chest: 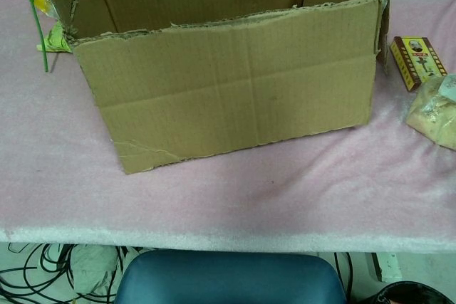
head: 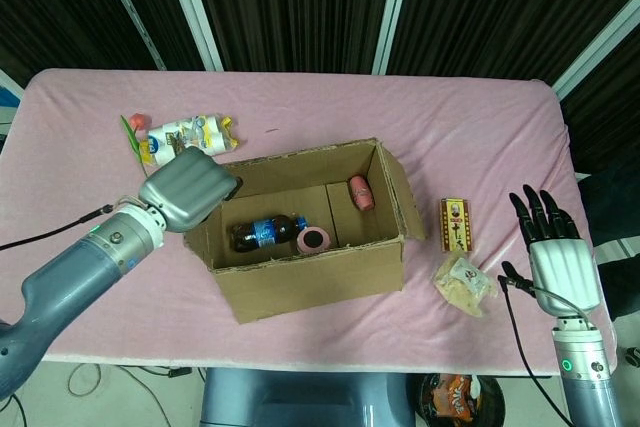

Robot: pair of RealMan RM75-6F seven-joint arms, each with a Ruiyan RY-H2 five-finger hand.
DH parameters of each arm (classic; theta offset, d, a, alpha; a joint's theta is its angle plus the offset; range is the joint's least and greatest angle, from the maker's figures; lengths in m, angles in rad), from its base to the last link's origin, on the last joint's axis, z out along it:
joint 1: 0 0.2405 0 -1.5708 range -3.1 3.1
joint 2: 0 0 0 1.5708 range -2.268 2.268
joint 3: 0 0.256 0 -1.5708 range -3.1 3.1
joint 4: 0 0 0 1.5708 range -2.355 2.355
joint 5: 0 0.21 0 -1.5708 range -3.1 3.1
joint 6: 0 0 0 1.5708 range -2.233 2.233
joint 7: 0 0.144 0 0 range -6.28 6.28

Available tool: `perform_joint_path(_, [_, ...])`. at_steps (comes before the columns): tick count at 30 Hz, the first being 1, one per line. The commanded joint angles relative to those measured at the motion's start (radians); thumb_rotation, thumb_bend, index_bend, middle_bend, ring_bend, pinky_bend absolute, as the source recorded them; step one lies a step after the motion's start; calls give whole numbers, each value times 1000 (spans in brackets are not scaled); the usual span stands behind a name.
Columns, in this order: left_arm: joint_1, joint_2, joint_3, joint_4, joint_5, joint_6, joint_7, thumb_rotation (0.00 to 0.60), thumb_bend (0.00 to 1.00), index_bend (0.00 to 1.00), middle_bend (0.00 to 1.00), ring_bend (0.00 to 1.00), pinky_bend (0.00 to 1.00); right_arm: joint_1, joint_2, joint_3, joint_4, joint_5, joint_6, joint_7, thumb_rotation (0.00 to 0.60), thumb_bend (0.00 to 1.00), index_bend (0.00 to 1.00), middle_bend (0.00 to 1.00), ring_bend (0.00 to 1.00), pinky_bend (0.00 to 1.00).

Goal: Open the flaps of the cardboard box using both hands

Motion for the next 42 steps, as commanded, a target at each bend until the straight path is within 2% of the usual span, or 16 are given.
perform_joint_path(1, [62, 88, -12, -39, 70, -25, -34, 600, 1000, 418, 620, 493, 475, -1, 0, 1, -1, -3, -2, -2, 600, 249, 0, 0, 0, 211])
perform_joint_path(6, [192, 200, -28, -75, 171, -46, -124, 600, 1000, 408, 619, 492, 474, -4, 1, 11, 0, -9, -3, 1, 600, 249, 0, 0, 0, 211])
perform_joint_path(9, [280, 230, -29, -79, 242, -49, -180, 600, 1000, 405, 618, 487, 473, -7, 3, 17, -3, -9, -2, 4, 600, 249, 0, 0, 0, 211])
perform_joint_path(17, [534, 179, -12, -24, 466, 15, -324, 600, 1000, 389, 610, 478, 468, -15, 8, 22, -19, -24, 1, -2, 600, 249, 0, 0, 0, 212])
perform_joint_path(19, [595, 160, -10, -8, 525, 52, -362, 600, 997, 363, 576, 445, 443, -17, 9, 23, -22, -26, 0, -4, 600, 249, 0, 0, 0, 212])
perform_joint_path(20, [640, 145, -11, 1, 568, 95, -397, 600, 954, 327, 526, 402, 414, -18, 9, 23, -24, -27, -2, -6, 600, 249, 0, 0, 0, 212])
perform_joint_path(22, [706, 122, -14, 10, 627, 177, -451, 600, 745, 227, 379, 286, 333, -19, 10, 22, -26, -27, -7, -9, 600, 249, 0, 0, 0, 212])
perform_joint_path(23, [745, 106, -13, 14, 656, 236, -481, 600, 570, 155, 282, 211, 278, -19, 10, 22, -27, -28, -9, -11, 600, 249, 0, 0, 0, 212])
perform_joint_path(24, [790, 85, -9, 15, 689, 302, -511, 600, 425, 94, 197, 146, 226, -20, 11, 21, -29, -29, -11, -11, 600, 249, 0, 0, 0, 211])
perform_joint_path(26, [890, 29, 1, 25, 753, 463, -554, 600, 270, 34, 108, 85, 173, -22, 11, 20, -33, -32, -14, -11, 600, 249, 0, 0, 0, 211])
perform_joint_path(29, [1066, -120, 25, 84, 869, 743, -539, 600, 162, 2, 33, 28, 109, -29, 11, 13, -43, -29, -24, 5, 600, 249, 0, 0, 0, 211])
perform_joint_path(32, [1219, -310, 43, 192, 953, 957, -475, 600, 120, 0, 0, 0, 39, -38, 12, -1, -41, -28, -35, 20, 600, 239, 0, 0, 0, 211])
perform_joint_path(34, [1285, -407, 49, 260, 980, 1034, -453, 600, 105, 0, 0, 0, 16, -44, 9, -9, -34, -32, -38, 30, 596, 221, 0, 0, 0, 211])
perform_joint_path(38, [1388, -574, 40, 411, 980, 1140, -451, 600, 86, 0, 0, 0, 0, -60, -4, -29, 0, -45, -42, 65, 535, 196, 0, 0, 0, 211])
perform_joint_path(42, [1436, -660, 18, 534, 1001, 1210, -471, 600, 86, 0, 0, 0, 0, -72, -28, -47, 72, -75, -37, 82, 528, 191, 0, 0, 0, 212])
